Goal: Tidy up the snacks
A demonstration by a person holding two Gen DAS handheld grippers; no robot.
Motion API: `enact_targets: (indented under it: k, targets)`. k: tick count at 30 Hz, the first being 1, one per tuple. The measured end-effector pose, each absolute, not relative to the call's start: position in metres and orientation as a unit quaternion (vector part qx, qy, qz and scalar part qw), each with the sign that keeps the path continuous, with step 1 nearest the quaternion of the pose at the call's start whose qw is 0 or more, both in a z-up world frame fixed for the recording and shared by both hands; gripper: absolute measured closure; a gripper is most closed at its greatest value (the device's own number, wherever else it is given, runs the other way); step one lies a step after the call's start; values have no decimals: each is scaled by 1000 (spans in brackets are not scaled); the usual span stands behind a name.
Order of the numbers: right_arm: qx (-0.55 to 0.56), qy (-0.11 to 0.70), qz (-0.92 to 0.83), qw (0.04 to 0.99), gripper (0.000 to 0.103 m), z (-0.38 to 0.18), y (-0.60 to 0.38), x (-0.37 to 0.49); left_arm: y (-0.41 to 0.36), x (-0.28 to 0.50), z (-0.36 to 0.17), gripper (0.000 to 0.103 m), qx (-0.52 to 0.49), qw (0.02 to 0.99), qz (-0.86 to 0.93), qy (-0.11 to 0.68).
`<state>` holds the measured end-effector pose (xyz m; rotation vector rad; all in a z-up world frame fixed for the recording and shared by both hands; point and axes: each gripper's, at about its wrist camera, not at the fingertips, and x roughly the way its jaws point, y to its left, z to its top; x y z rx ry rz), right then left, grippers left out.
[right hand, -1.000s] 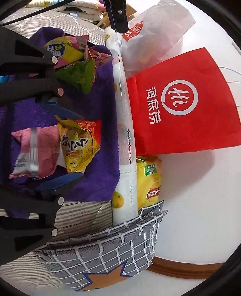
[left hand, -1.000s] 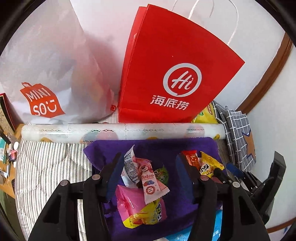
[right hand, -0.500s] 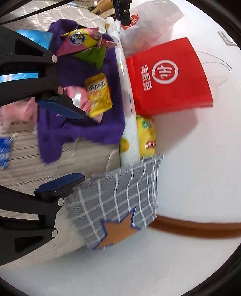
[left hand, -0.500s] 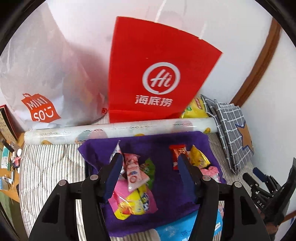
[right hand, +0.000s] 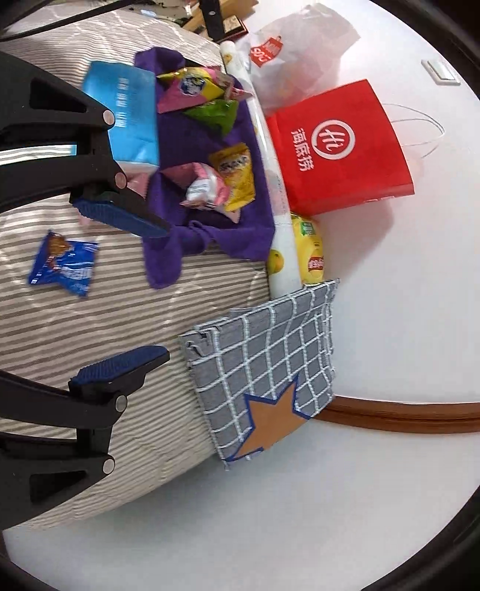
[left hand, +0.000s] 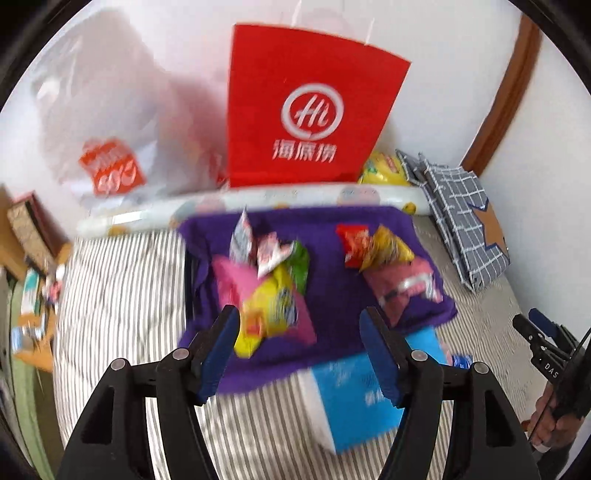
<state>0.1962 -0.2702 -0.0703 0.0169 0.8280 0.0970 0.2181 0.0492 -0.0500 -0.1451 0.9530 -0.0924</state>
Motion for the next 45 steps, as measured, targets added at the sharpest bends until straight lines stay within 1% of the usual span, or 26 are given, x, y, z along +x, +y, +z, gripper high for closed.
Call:
enact_targets:
  k: [6, 8, 10, 12, 17, 21, 28, 30, 38, 42, 44, 45]
  targets:
    - [38, 425, 94, 900, 44, -92, -262, 184, 53, 182, -69, 36, -83, 873, -32, 479]
    - [50, 426, 116, 896, 46, -98, -257, 184, 54, 169, -73, 36, -85, 871, -24, 483]
    - [52, 427, 132, 893, 56, -104, -248, 186, 56, 158, -75, 36, -84, 870, -16, 485]
    - [51, 431, 151, 888, 61, -112, -240, 190, 57, 149, -77, 36, -83, 870, -7, 485]
    - [62, 453, 165, 874, 62, -132, -230, 209, 58, 137, -84, 36, -79, 867, -1, 492]
    - [52, 459, 129, 878, 63, -139, -239, 214, 62, 134, -90, 36, -75, 864, 2, 498]
    - [40, 491, 96, 865, 61, -162, -260, 202, 65, 136, -102, 36, -96, 857, -10, 507]
    - [45, 482, 98, 869, 58, -161, -262, 196, 63, 136, -104, 36, -100, 854, -16, 510]
    - [71, 463, 153, 870, 58, -141, -240, 208, 65, 126, -107, 36, -109, 852, -17, 512]
    - [69, 467, 173, 864, 58, -140, -225, 217, 70, 122, -106, 36, -112, 852, -10, 511]
    - [66, 474, 176, 860, 60, -143, -220, 220, 72, 122, -108, 36, -115, 850, -7, 513]
    - [64, 478, 177, 858, 64, -146, -217, 222, 73, 123, -109, 36, -117, 849, -7, 515]
